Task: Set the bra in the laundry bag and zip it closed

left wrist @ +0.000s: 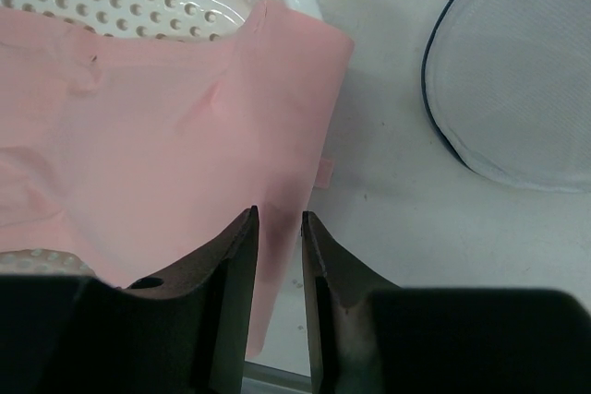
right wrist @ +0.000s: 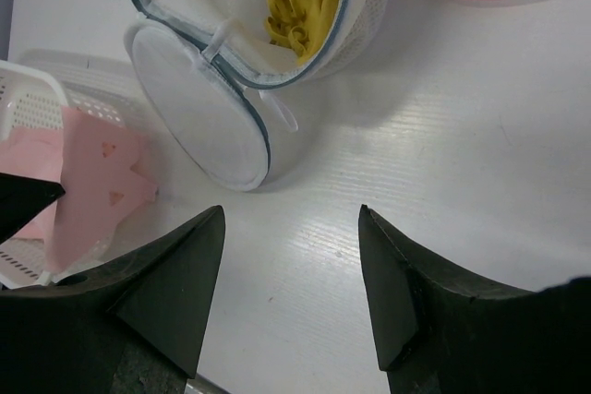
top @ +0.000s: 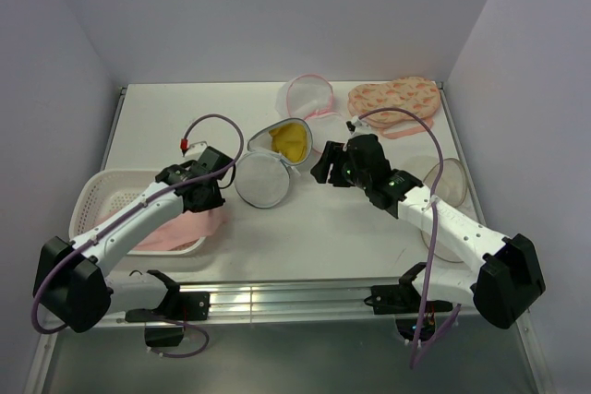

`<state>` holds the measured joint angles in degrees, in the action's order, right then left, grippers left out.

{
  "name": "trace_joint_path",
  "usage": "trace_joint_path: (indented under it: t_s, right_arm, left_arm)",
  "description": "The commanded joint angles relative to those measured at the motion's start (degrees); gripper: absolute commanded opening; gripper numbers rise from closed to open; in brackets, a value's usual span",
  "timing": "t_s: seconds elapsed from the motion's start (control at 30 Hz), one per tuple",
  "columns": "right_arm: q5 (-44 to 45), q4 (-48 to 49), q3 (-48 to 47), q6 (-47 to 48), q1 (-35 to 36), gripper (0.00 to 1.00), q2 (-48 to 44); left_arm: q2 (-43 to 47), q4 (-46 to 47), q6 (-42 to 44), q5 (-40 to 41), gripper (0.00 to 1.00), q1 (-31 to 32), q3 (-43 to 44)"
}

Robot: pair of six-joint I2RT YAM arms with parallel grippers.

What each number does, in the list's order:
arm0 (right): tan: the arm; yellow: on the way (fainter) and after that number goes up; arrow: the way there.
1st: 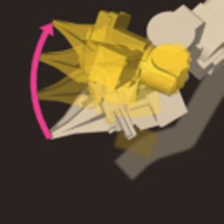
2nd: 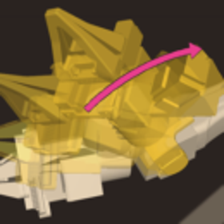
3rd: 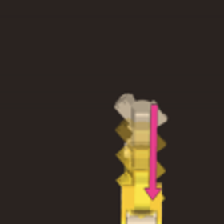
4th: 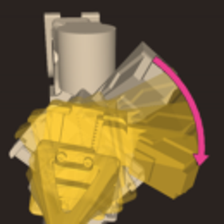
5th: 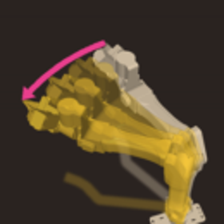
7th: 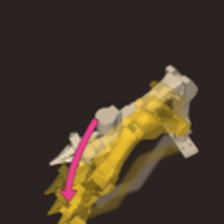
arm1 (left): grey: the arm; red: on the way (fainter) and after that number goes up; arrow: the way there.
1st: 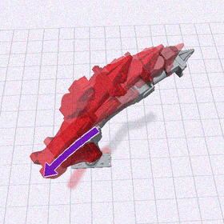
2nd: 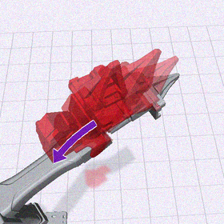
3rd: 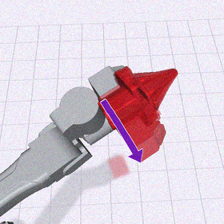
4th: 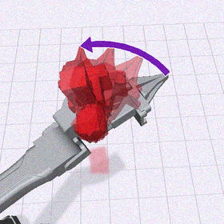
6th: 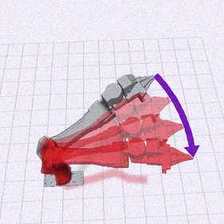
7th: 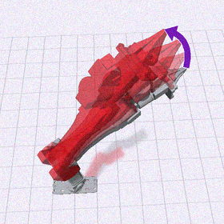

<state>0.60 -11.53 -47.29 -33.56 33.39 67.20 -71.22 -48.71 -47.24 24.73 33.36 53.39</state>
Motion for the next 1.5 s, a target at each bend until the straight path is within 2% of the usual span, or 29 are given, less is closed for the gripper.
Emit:
trace_joint_path:
  t_s: [0.0, 0.33, 0.53, 1.13, 1.33, 1.47]
  right_arm:
    - [0.5, 1.9, 0.4, 0.1, 0.2, 0.67, -1.2]
    - [0.5, 2.5, 0.9, 0.2, 0.2, 0.66, -0.9]
    - [0.5, 2.5, 0.9, 0.3, 0.2, 0.65, -0.7]
    - [0.4, 2.1, 0.1, 0.4, 0.2, 0.63, -0.2]
    - [0.2, 1.8, -0.6, 0.4, 0.2, 0.63, -0.8]
    - [0.5, 1.2, -1.3, 0.5, 0.2, 0.63, -1.4]
  left_arm:
    - [-0.3, 1.6, 1.0, 0.3, 0.31, 0.2, 0.6]
    - [-1.2, 2.1, 1.2, 0.2, 0.3, 0.3, 0.1]
    - [-1.4, 2.7, 1.3, 0.1, 0.26, 0.2, -0.2]
    - [0.7, -0.3, 1.4, 2.6, 0.0, 0.1, 2.8]
    - [2.6, -6.1, 4.3, 6.6, 0.0, -0.6, 13.0]
    - [0.5, -10.7, 7.2, 9.4, 0.0, -0.7, 25.3]
